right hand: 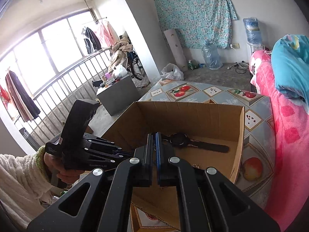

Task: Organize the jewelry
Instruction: 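Carry the bracelet and earring into the box with both grippers, then open both grippers inside the box to drop the bracelet and earring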

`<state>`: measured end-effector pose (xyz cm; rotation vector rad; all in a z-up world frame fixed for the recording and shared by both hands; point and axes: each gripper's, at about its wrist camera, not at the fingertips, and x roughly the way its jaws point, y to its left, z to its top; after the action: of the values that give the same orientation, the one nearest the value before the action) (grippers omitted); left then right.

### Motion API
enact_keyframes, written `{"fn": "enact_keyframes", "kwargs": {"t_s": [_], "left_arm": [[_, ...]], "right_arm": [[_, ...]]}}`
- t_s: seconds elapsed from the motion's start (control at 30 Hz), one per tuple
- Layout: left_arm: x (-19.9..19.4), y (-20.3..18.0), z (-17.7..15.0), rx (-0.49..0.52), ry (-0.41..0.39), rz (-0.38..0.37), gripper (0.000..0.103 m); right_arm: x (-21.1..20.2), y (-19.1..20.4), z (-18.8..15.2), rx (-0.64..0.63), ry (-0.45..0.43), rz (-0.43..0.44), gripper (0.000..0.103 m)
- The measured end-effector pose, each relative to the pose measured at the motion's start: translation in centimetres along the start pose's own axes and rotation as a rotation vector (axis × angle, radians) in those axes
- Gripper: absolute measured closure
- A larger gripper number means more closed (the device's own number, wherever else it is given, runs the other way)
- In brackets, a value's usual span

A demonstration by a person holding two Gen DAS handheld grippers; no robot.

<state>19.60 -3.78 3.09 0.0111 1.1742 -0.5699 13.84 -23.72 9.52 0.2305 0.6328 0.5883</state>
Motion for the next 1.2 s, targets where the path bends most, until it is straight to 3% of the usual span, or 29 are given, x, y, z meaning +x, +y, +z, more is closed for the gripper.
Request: {"fn": "enact_keyframes", "kwargs": {"t_s": [0.13, 0.27, 0.5, 0.67, 0.8, 0.93, 1.1, 1.17, 1.2], "left_arm": [[1.3, 0.1, -0.4, 0.012, 0.058, -0.002, 0.094], [0.6, 0.6, -0.7, -0.007, 0.020, -0.014, 0.094], [-4.0, 1.1, -2.1, -0.027, -0.187, 0.039, 0.093], [-8.1, 1.6, -4.2, -0.063, -0.342, 0.096, 0.078], [-9.7, 2.1, -5.8, -0.081, -0.398, 0.149, 0.068], [-10.5, 2.9, -7.1, -0.095, -0.411, 0.181, 0.062], [-11.4, 4.0, -8.1, -0.130, -0.425, 0.206, 0.054], [-11.6, 4.6, -8.3, -0.159, -0.428, 0.210, 0.047], [-11.6, 5.0, -8.4, -0.179, -0.425, 0.215, 0.047]], "right_arm": [[1.1, -0.5, 0.3, 0.003, 0.041, -0.001, 0.100], [2.3, -0.6, 1.1, 0.026, 0.096, 0.039, 0.100], [8.1, -0.1, 3.7, 0.050, 0.321, 0.010, 0.100], [13.7, 0.3, 4.1, 0.048, 0.491, -0.066, 0.099], [16.8, 0.1, 3.3, 0.026, 0.576, -0.131, 0.099], [16.8, -0.3, 2.7, 0.073, 0.571, -0.133, 0.098], [11.1, 0.3, 4.3, 0.111, 0.421, -0.110, 0.096], [7.2, 0.9, 4.9, 0.084, 0.322, -0.140, 0.067], [5.3, 1.1, 5.0, 0.066, 0.269, -0.169, 0.060]]}}
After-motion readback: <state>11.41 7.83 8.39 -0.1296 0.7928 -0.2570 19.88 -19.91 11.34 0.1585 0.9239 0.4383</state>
